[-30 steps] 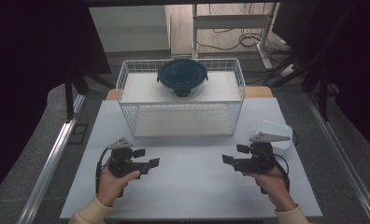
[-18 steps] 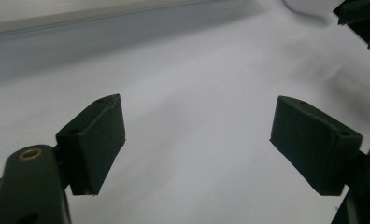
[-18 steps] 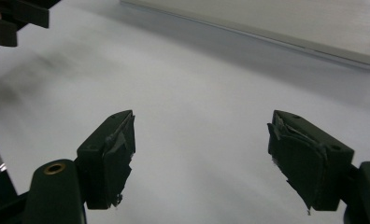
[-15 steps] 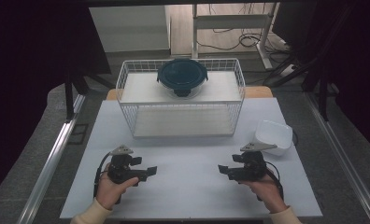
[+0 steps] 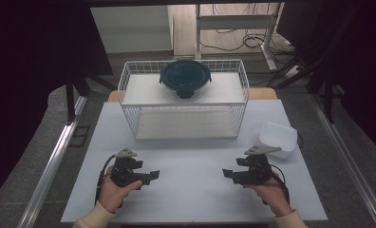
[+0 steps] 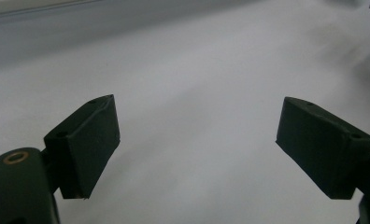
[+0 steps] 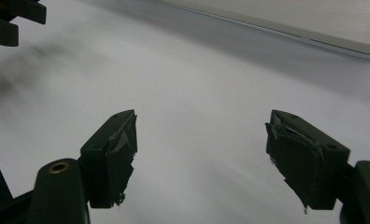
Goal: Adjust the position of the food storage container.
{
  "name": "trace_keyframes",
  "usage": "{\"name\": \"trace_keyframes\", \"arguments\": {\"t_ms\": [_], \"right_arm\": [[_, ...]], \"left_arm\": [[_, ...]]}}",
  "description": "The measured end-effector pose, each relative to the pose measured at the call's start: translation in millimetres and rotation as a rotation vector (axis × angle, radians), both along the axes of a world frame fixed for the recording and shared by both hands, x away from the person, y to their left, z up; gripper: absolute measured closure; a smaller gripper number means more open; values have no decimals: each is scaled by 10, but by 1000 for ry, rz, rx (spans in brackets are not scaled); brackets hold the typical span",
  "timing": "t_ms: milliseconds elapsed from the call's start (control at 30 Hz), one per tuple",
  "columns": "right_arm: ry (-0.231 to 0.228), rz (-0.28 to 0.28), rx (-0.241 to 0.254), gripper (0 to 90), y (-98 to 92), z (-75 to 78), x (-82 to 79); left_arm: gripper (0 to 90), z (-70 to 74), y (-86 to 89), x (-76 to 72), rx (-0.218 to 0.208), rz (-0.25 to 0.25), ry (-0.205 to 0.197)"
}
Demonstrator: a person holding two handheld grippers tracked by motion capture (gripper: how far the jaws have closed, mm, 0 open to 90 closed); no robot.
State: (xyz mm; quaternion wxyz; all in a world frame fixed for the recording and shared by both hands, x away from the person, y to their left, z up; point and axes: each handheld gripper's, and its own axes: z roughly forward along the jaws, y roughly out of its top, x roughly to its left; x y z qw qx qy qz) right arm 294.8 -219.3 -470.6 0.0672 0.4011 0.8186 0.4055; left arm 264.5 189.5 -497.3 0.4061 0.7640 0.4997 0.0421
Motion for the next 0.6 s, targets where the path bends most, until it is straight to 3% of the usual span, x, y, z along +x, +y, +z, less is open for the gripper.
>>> {"name": "trace_keyframes", "arguments": {"t_ms": [233,433,600], "right_arm": [[-31,-9,-4,256,-97,188,27],[-116,-69,-27,277,-388,701,226],[-129,-170,-34,328,-729,1034,487]], "left_arm": [[136,19,40,23,6,-5,13],[144,29,139,27,-2,14,13],[156,24,150,20,2,-6,22]]}}
